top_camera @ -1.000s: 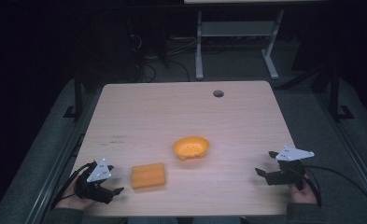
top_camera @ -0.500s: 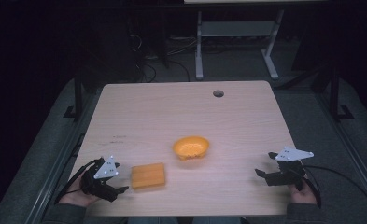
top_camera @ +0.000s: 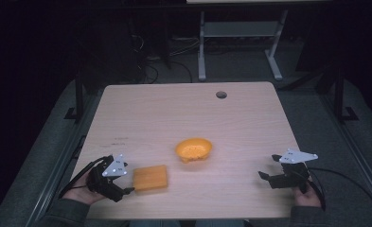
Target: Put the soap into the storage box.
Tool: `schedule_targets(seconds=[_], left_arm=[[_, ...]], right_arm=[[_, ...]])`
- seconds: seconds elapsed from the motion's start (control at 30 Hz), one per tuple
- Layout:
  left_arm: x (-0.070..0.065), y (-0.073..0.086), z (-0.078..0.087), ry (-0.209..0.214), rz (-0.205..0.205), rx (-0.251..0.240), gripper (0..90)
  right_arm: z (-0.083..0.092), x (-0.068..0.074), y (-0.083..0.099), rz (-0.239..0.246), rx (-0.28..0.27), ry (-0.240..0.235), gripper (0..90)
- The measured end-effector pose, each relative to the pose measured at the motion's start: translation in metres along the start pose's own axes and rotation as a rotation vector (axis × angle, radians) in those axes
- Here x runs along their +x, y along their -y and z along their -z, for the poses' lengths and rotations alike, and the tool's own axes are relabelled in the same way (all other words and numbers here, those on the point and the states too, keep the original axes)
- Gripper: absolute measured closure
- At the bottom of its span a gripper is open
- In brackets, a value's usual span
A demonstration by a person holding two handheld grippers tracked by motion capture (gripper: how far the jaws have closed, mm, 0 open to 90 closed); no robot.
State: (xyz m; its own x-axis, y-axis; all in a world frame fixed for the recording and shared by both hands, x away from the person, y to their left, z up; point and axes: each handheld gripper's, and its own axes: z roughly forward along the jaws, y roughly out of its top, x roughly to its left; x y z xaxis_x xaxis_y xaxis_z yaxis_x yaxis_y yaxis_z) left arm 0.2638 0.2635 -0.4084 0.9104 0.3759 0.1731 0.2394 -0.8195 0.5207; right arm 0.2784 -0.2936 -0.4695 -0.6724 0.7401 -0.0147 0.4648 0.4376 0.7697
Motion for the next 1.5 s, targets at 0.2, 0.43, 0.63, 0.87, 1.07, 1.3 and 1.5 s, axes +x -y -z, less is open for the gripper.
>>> schedule_targets(seconds=[0.2,0.43,0.63,0.87,1.07,1.3,1.5], left_arm=[[0.0,-0.015,-0.008,0.025,-0.044,0.035,15.3],[0.001,-0.027,-0.016,0.058,-0.071,0.055,15.3],[0.001,-0.034,-0.023,0.073,-0.084,0.08,15.3],[0.002,-0.041,-0.03,0.086,-0.093,0.103,15.3],[0.003,-0.045,-0.037,0.096,-0.104,0.127,15.3],[0.004,-0.05,-0.044,0.118,-0.116,0.163,15.3],[0.003,-0.052,-0.054,0.128,-0.11,0.192,15.3]], right_arm=[[0.0,0.0,0.0,-0.002,-0.002,-0.002,13.7],[0.0,0.0,0.0,0.004,-0.003,-0.004,13.7],[0.0,0.0,0.0,0.007,-0.003,-0.008,13.7],[-0.001,0.001,0.0,0.007,0.003,-0.017,13.7],[-0.001,0.001,0.0,0.009,0.003,-0.017,13.7],[-0.001,0.001,0.0,0.008,0.002,-0.02,13.7],[-0.001,0.001,0.0,0.01,0.003,-0.022,13.7]])
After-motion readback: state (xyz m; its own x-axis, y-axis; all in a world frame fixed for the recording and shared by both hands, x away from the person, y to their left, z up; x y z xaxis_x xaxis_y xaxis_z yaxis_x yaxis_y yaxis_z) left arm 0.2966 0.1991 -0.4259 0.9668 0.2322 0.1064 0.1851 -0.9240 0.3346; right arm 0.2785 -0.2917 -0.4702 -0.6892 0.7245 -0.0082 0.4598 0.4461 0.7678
